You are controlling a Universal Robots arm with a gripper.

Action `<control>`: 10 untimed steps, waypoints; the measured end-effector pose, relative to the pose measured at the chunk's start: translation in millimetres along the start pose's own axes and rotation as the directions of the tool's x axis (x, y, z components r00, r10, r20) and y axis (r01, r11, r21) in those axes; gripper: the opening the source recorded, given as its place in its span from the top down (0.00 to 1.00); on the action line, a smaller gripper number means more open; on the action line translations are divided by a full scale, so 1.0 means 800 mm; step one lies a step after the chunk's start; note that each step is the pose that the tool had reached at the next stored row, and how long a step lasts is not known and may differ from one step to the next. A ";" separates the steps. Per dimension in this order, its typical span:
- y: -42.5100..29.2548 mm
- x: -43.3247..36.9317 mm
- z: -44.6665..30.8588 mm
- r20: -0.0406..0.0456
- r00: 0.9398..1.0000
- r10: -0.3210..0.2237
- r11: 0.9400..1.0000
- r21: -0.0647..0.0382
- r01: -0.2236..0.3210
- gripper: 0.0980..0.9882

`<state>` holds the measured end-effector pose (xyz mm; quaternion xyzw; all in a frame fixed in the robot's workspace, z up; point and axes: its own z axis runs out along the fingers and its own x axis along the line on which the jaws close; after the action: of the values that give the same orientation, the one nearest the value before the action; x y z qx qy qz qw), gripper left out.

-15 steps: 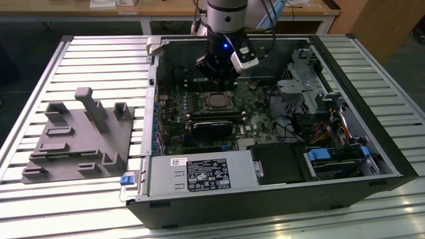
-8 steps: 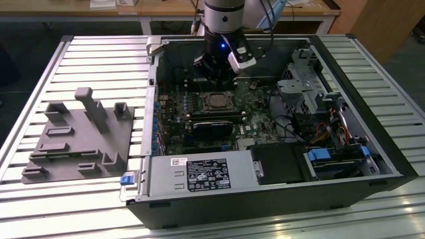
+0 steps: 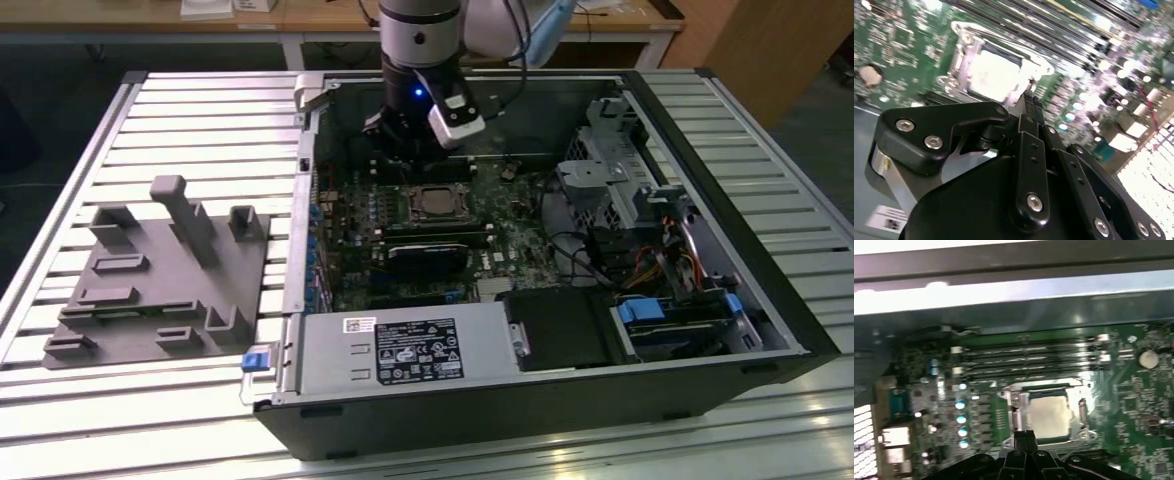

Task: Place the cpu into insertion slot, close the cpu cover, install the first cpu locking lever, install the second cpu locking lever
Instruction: 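Install the first cpu locking lever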

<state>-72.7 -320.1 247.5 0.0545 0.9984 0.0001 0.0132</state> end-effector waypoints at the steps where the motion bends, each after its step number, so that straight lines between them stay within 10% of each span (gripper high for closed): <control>1: -0.0005 0.005 -0.0001 0.000 1.000 0.000 1.000 0.000 0.000 0.99; 10: -0.0042 0.038 -0.0010 0.000 1.000 0.000 1.000 0.000 0.000 0.99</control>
<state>-103.5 -320.1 247.5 0.0544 0.9984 0.0003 0.0132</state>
